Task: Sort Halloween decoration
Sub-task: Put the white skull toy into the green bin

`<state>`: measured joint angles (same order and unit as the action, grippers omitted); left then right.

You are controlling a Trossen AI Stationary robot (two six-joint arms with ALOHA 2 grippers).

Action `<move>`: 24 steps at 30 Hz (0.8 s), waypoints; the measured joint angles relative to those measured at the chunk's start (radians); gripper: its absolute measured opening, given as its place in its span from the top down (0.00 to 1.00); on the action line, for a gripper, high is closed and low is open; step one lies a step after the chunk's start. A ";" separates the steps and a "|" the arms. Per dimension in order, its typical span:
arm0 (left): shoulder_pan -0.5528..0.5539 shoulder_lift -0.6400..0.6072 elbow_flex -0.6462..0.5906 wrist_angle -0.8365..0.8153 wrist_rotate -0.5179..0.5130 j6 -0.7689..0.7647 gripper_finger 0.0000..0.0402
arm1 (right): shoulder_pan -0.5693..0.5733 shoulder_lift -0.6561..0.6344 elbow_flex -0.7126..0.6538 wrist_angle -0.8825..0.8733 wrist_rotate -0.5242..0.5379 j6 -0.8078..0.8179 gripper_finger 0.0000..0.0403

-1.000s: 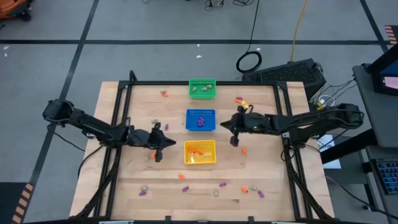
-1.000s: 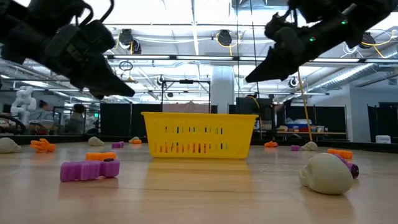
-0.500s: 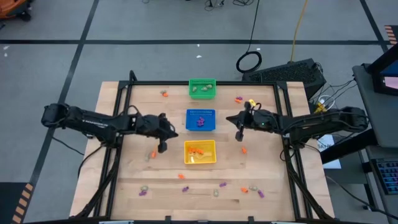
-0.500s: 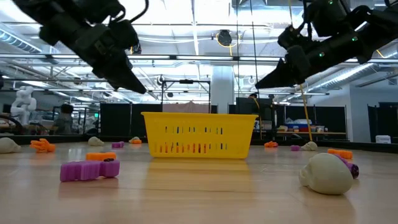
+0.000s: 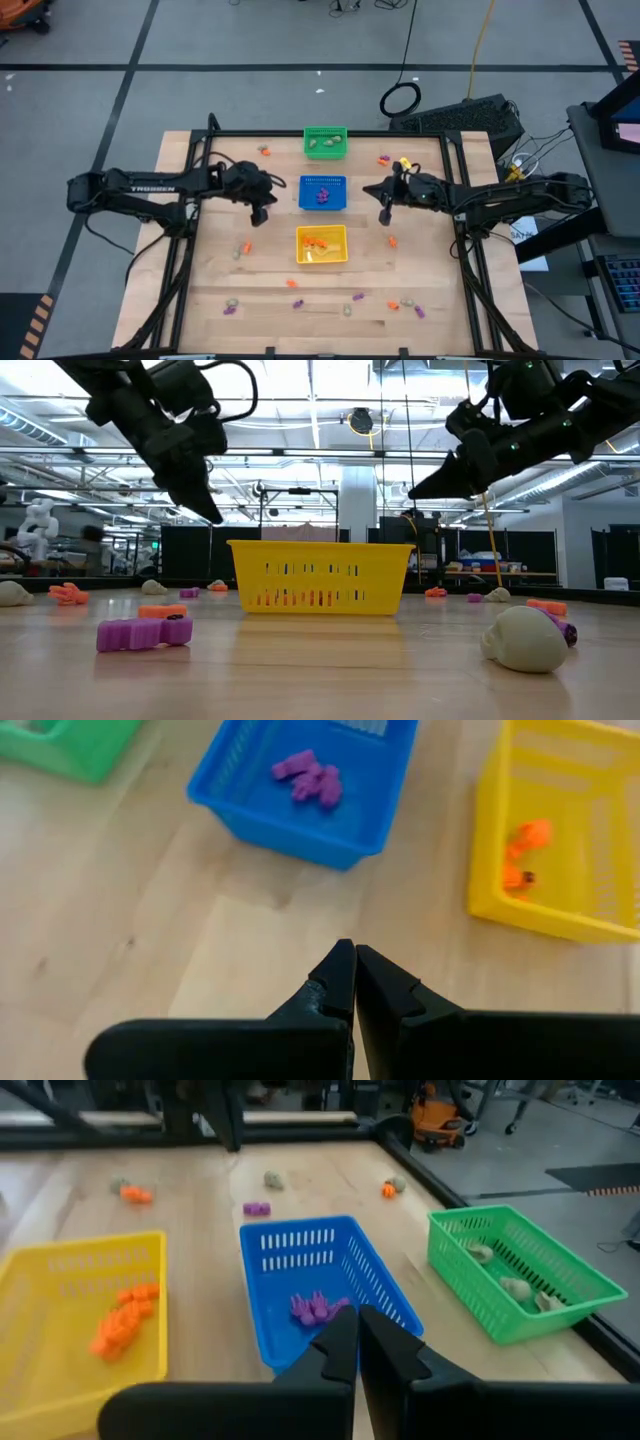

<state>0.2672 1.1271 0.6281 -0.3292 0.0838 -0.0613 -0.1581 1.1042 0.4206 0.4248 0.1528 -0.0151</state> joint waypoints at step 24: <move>0.179 0.167 0.047 -0.246 -0.035 0.124 0.78 | 0.003 0.038 0.011 -0.014 0.002 0.056 1.00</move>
<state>0.4465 1.2936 0.6749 -0.5748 0.0487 0.0631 -0.1555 1.1426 0.4320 0.4103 0.1551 0.0406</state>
